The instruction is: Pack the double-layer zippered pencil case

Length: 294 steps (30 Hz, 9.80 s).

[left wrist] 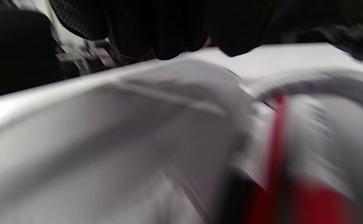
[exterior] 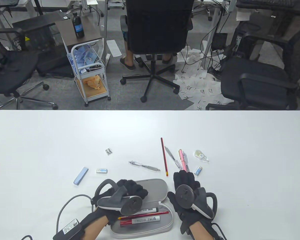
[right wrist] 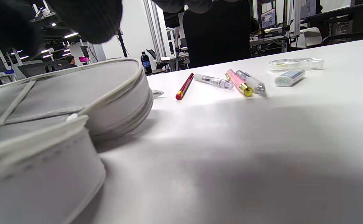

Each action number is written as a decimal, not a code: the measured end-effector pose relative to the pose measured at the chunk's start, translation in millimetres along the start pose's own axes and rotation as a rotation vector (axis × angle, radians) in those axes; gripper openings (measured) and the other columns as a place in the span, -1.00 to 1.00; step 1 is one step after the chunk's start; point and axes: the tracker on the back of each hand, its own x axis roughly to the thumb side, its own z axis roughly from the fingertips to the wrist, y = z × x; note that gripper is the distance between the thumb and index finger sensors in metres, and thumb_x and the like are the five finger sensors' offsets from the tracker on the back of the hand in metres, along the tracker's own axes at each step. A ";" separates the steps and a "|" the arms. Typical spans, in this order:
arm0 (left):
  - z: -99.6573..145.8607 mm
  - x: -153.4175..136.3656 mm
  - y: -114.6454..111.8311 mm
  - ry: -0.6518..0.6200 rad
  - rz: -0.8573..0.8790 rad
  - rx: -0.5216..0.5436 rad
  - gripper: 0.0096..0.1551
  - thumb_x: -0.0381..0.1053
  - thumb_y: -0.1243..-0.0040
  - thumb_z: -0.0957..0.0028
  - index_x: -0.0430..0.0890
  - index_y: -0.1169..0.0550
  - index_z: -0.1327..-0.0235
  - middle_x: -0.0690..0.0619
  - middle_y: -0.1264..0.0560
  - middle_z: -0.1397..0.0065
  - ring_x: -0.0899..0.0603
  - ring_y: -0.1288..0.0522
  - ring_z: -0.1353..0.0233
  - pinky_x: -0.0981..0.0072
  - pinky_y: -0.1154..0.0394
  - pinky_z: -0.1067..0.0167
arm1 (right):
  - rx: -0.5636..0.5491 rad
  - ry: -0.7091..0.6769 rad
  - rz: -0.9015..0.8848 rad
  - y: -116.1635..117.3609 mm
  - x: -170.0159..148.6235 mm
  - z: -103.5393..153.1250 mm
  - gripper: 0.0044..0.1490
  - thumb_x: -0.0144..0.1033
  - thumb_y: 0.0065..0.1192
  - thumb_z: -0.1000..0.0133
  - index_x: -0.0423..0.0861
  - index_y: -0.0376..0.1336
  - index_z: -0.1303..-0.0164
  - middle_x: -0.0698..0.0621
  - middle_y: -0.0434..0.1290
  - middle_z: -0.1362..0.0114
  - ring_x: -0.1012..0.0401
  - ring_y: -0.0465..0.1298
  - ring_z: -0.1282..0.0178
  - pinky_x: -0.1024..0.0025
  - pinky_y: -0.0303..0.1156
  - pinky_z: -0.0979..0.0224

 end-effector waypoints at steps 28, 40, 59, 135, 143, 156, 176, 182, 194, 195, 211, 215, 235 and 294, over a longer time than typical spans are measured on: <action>-119.4 -74.6 -40.0 0.150 -0.156 -0.466 -0.44 0.10 -0.47 -0.05 -0.06 -0.61 -0.28 -0.08 -0.64 -0.29 -0.26 -0.61 -0.28 -0.30 -0.46 -0.39 | 0.016 0.013 -0.034 -3.2 -3.2 1.1 -0.02 0.10 -0.01 -0.20 -0.13 -0.26 -0.63 -0.20 -0.21 -0.73 -0.16 -0.21 -0.63 -0.16 -0.12 -0.54; 8.3 -3.2 5.0 -0.078 0.078 -0.214 -0.43 0.17 -0.50 -0.01 -0.10 -0.69 -0.18 -0.08 -0.69 -0.09 -0.22 -0.64 -0.10 -0.27 -0.49 -0.32 | 0.007 -0.004 -0.042 -5.1 -0.9 -0.8 -0.02 0.10 -0.01 -0.20 -0.13 -0.25 -0.63 -0.21 -0.21 -0.73 -0.16 -0.21 -0.62 -0.17 -0.12 -0.54; 81.6 7.0 8.5 0.256 0.041 0.064 -0.25 0.22 -0.44 -0.05 0.00 -0.50 -0.49 -0.04 -0.55 -0.47 -0.26 -0.54 -0.42 -0.32 -0.41 -0.41 | 0.000 -0.009 -0.031 -6.6 1.4 1.8 -0.03 0.10 -0.01 -0.20 -0.12 -0.25 -0.64 -0.20 -0.21 -0.74 -0.15 -0.21 -0.63 -0.16 -0.12 -0.54; 122.1 -65.4 -34.4 0.672 0.253 0.075 0.06 0.30 -0.37 -0.07 -0.20 -0.27 -0.71 -0.25 -0.26 -0.72 -0.48 -0.05 -0.65 -0.33 0.04 -0.47 | 0.053 -0.468 0.052 -49.5 52.8 -98.8 -0.46 -0.01 0.41 -0.08 -0.11 0.45 -0.12 0.04 0.64 -0.06 0.08 0.60 -0.05 0.28 0.57 -0.13; 125.8 -64.6 -32.7 0.675 0.250 0.059 0.06 0.31 -0.37 -0.07 -0.20 -0.28 -0.70 -0.24 -0.26 -0.72 -0.48 -0.05 -0.65 -0.33 0.04 -0.47 | 0.236 -0.663 0.170 -15.1 83.9 -16.5 -0.48 -0.08 0.44 -0.08 -0.11 0.45 -0.15 0.00 0.62 -0.12 0.03 0.55 -0.13 0.19 0.53 -0.23; 122.5 -62.5 -36.0 0.666 0.242 0.031 0.07 0.32 -0.36 -0.07 -0.20 -0.27 -0.71 -0.25 -0.25 -0.72 -0.48 -0.04 -0.65 -0.33 0.05 -0.47 | 0.287 -0.735 0.411 12.4 113.5 11.2 -0.50 -0.04 0.39 -0.06 -0.02 0.45 -0.15 0.03 0.62 -0.13 0.05 0.56 -0.12 0.20 0.54 -0.20; 120.6 -64.8 -41.5 0.683 0.254 0.020 0.07 0.31 -0.35 -0.09 -0.21 -0.25 -0.72 -0.26 -0.23 -0.73 -0.49 0.00 -0.65 -0.33 0.07 -0.46 | 0.093 0.212 0.335 -30.0 4.4 -179.2 -0.50 0.04 0.45 -0.04 0.07 0.48 -0.12 0.14 0.62 0.07 0.27 0.56 0.20 0.48 0.55 0.09; 120.7 -66.0 -42.2 0.687 0.253 0.019 0.08 0.32 -0.35 -0.09 -0.21 -0.24 -0.72 -0.26 -0.22 -0.73 -0.49 0.01 -0.65 -0.33 0.08 -0.46 | 0.259 0.251 0.470 -5.7 5.2 -191.8 -0.43 0.15 0.44 -0.01 0.05 0.49 -0.12 0.18 0.61 0.11 0.29 0.55 0.22 0.50 0.55 0.12; 117.7 -65.5 -42.1 0.664 0.275 0.021 0.08 0.31 -0.35 -0.10 -0.21 -0.24 -0.73 -0.26 -0.21 -0.74 -0.50 0.04 -0.65 -0.33 0.10 -0.46 | 0.152 0.195 0.347 -28.9 7.0 -183.4 -0.43 0.14 0.44 -0.04 -0.03 0.50 -0.06 0.22 0.60 0.17 0.32 0.57 0.24 0.52 0.57 0.14; 117.6 -66.1 -41.8 0.664 0.279 0.020 0.08 0.31 -0.35 -0.10 -0.21 -0.24 -0.73 -0.26 -0.20 -0.74 -0.50 0.04 -0.65 -0.33 0.10 -0.46 | 0.113 0.151 0.265 -42.5 10.5 -174.8 -0.43 0.14 0.43 -0.05 -0.04 0.50 -0.07 0.22 0.60 0.17 0.31 0.57 0.24 0.51 0.57 0.14; 116.5 -61.4 -41.2 0.657 0.249 -0.002 0.06 0.30 -0.34 -0.11 -0.21 -0.23 -0.73 -0.27 -0.20 -0.74 -0.50 0.04 -0.64 -0.34 0.11 -0.45 | 0.204 -0.725 0.365 1.0 113.3 -6.7 -0.45 0.10 0.45 -0.04 -0.02 0.48 -0.10 0.20 0.60 0.12 0.26 0.57 0.16 0.44 0.57 0.05; 116.2 -59.9 -40.6 0.644 0.250 -0.006 0.05 0.28 -0.33 -0.12 -0.21 -0.23 -0.73 -0.27 -0.19 -0.74 -0.50 0.04 -0.64 -0.34 0.10 -0.45 | 0.215 -0.748 0.385 10.7 122.7 5.9 -0.45 0.09 0.44 -0.05 -0.02 0.48 -0.11 0.20 0.60 0.12 0.25 0.57 0.15 0.43 0.57 0.05; 117.3 -63.1 -42.5 0.654 0.275 0.003 0.04 0.27 -0.32 -0.14 -0.19 -0.21 -0.74 -0.25 -0.17 -0.75 -0.50 0.07 -0.64 -0.34 0.11 -0.45 | -0.070 0.108 0.133 -84.9 -14.9 -139.1 -0.56 0.08 0.47 -0.03 0.14 0.50 -0.05 0.23 0.60 0.19 0.32 0.57 0.22 0.48 0.58 0.09; 114.2 -64.4 -43.6 0.598 0.375 0.017 0.05 0.26 -0.31 -0.16 -0.21 -0.18 -0.75 -0.27 -0.12 -0.76 -0.49 0.12 -0.64 -0.32 0.13 -0.45 | 0.114 0.436 0.204 -7.3 -38.1 -220.1 -0.47 0.09 0.42 -0.04 0.00 0.49 -0.08 0.23 0.54 0.16 0.28 0.53 0.17 0.44 0.54 0.04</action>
